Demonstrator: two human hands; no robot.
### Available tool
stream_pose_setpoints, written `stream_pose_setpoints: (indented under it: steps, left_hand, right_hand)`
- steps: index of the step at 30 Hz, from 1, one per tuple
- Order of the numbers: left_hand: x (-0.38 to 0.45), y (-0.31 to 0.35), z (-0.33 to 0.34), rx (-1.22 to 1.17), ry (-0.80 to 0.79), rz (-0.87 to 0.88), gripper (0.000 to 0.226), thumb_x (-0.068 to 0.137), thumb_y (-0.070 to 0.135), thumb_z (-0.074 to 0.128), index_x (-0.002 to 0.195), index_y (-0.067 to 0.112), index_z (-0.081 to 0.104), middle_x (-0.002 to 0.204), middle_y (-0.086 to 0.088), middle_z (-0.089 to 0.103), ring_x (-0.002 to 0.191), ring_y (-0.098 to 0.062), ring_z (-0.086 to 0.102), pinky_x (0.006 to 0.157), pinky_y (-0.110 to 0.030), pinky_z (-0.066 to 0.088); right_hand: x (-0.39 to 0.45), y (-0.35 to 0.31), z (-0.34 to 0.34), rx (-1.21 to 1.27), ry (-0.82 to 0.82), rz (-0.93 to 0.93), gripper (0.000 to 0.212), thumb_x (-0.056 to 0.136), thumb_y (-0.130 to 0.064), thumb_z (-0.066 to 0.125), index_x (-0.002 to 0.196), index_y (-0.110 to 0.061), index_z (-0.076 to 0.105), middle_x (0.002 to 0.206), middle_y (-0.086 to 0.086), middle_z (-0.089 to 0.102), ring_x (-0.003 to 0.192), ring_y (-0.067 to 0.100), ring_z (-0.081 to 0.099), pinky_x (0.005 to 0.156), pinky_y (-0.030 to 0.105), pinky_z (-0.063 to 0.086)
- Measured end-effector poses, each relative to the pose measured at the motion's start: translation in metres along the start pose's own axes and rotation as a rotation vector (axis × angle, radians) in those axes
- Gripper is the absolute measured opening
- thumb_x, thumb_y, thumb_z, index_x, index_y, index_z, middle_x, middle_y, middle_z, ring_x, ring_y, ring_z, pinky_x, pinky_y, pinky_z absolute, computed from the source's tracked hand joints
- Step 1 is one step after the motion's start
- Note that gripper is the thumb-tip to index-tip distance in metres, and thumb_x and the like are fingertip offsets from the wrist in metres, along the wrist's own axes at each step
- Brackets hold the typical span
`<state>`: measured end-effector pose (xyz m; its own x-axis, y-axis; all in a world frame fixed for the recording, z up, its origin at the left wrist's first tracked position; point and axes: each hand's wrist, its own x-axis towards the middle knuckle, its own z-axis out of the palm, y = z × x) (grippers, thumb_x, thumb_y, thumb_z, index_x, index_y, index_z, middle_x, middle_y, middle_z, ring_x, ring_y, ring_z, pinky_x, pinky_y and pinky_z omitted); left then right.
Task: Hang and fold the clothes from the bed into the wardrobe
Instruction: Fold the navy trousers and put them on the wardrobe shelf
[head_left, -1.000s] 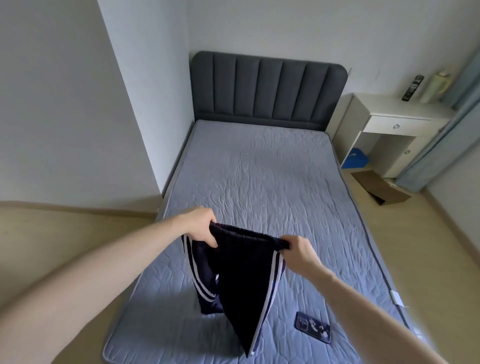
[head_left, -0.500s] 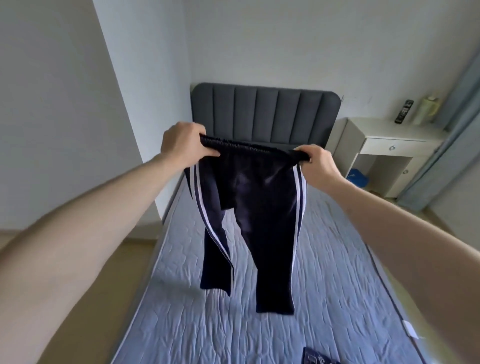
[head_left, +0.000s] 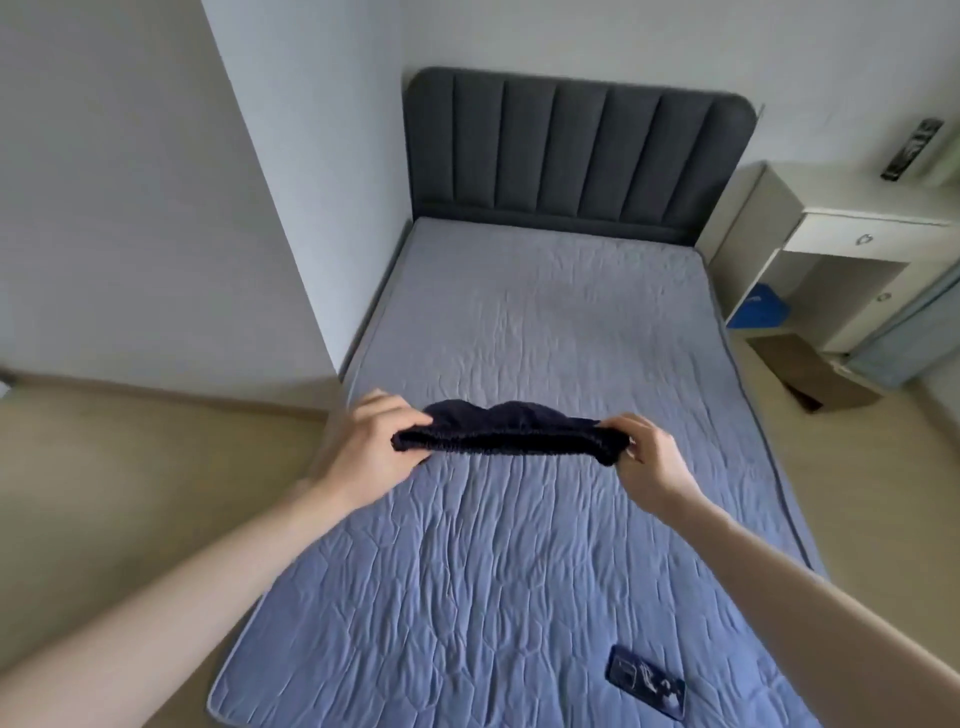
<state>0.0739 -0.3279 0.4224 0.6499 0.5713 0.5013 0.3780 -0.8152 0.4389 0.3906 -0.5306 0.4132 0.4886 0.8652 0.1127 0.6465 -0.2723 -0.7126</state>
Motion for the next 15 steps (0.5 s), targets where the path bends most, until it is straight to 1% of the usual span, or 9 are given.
stream_pose_setpoints:
  steps: [1, 3, 5, 7, 8, 10, 12, 13, 15]
  left_hand:
    - [-0.029, -0.007, 0.019, -0.028, -0.104, -0.02, 0.024, 0.072, 0.026, 0.093, 0.093, 0.022, 0.081, 0.083, 0.011, 0.07, 0.079, -0.013, 0.057, 0.07, -0.034, 0.052]
    - [-0.091, -0.02, 0.06, -0.04, -0.341, -0.087, 0.016, 0.08, 0.041, 0.085, 0.089, 0.028, 0.082, 0.082, 0.017, 0.067, 0.083, -0.01, 0.056, 0.07, -0.034, 0.053]
    - [-0.148, -0.035, 0.102, -0.022, -0.513, -0.173, 0.031, 0.087, 0.06, 0.066, 0.089, 0.032, 0.08, 0.082, 0.019, 0.065, 0.088, -0.005, 0.053, 0.07, -0.031, 0.053]
    - [-0.198, -0.048, 0.14, -0.011, -0.635, -0.274, 0.037, 0.089, 0.063, 0.06, 0.093, 0.032, 0.08, 0.085, 0.018, 0.065, 0.091, -0.004, 0.05, 0.073, -0.027, 0.051]
    - [-0.22, -0.051, 0.156, 0.0, -0.695, -0.317, 0.03, 0.09, 0.056, 0.064, 0.096, 0.031, 0.08, 0.088, 0.018, 0.066, 0.094, -0.005, 0.049, 0.077, -0.027, 0.05]
    - [-0.27, -0.057, 0.194, 0.011, -0.821, -0.376, 0.015, 0.092, 0.029, 0.068, 0.101, 0.029, 0.08, 0.096, 0.017, 0.066, 0.1, -0.008, 0.049, 0.086, -0.031, 0.049]
    - [-0.312, -0.062, 0.222, 0.033, -0.91, -0.422, 0.039, 0.085, 0.003, 0.055, 0.105, 0.027, 0.078, 0.103, 0.017, 0.066, 0.105, -0.01, 0.048, 0.09, -0.033, 0.047]
    - [-0.332, -0.067, 0.239, 0.036, -0.935, -0.441, 0.048, 0.08, -0.002, 0.049, 0.106, 0.027, 0.077, 0.105, 0.016, 0.065, 0.107, -0.011, 0.048, 0.09, -0.033, 0.048]
    - [-0.359, -0.071, 0.261, 0.049, -0.98, -0.465, 0.05, 0.075, -0.004, 0.046, 0.106, 0.026, 0.073, 0.106, 0.016, 0.064, 0.113, -0.01, 0.047, 0.087, -0.033, 0.049]
  right_hand:
    - [-0.015, 0.02, 0.018, -0.008, -0.057, 0.046, 0.05, 0.076, 0.012, 0.051, 0.099, -0.026, 0.075, 0.101, -0.015, 0.068, 0.094, 0.007, 0.063, 0.079, 0.027, 0.05]
    - [-0.047, 0.063, 0.063, -0.031, -0.191, 0.132, 0.055, 0.075, 0.013, 0.051, 0.101, -0.028, 0.075, 0.104, -0.018, 0.068, 0.098, 0.002, 0.062, 0.082, 0.019, 0.046]
    - [-0.076, 0.106, 0.108, -0.057, -0.327, 0.2, 0.058, 0.072, 0.014, 0.051, 0.101, -0.029, 0.077, 0.105, -0.019, 0.068, 0.099, 0.003, 0.063, 0.082, 0.006, 0.04]
    - [-0.102, 0.144, 0.15, -0.069, -0.444, 0.251, 0.057, 0.072, 0.013, 0.05, 0.101, -0.028, 0.078, 0.104, -0.019, 0.068, 0.1, 0.005, 0.063, 0.082, 0.003, 0.039]
    - [-0.114, 0.162, 0.169, -0.081, -0.504, 0.274, 0.056, 0.074, 0.012, 0.049, 0.101, -0.028, 0.078, 0.104, -0.019, 0.068, 0.101, 0.004, 0.062, 0.083, 0.004, 0.04]
    - [-0.145, 0.204, 0.214, -0.12, -0.599, 0.297, 0.057, 0.076, 0.012, 0.047, 0.105, -0.025, 0.079, 0.107, -0.016, 0.067, 0.104, 0.006, 0.061, 0.09, 0.009, 0.041]
    - [-0.173, 0.241, 0.25, -0.169, -0.678, 0.296, 0.06, 0.075, 0.014, 0.046, 0.113, -0.021, 0.078, 0.112, -0.012, 0.065, 0.112, 0.01, 0.059, 0.098, 0.016, 0.04]
    - [-0.187, 0.26, 0.268, -0.184, -0.702, 0.302, 0.062, 0.075, 0.014, 0.046, 0.117, -0.02, 0.078, 0.116, -0.011, 0.065, 0.117, 0.013, 0.057, 0.102, 0.017, 0.038]
    - [-0.21, 0.289, 0.293, -0.226, -0.757, 0.293, 0.065, 0.077, 0.014, 0.047, 0.123, -0.022, 0.075, 0.124, -0.008, 0.064, 0.127, 0.016, 0.053, 0.11, 0.02, 0.035]
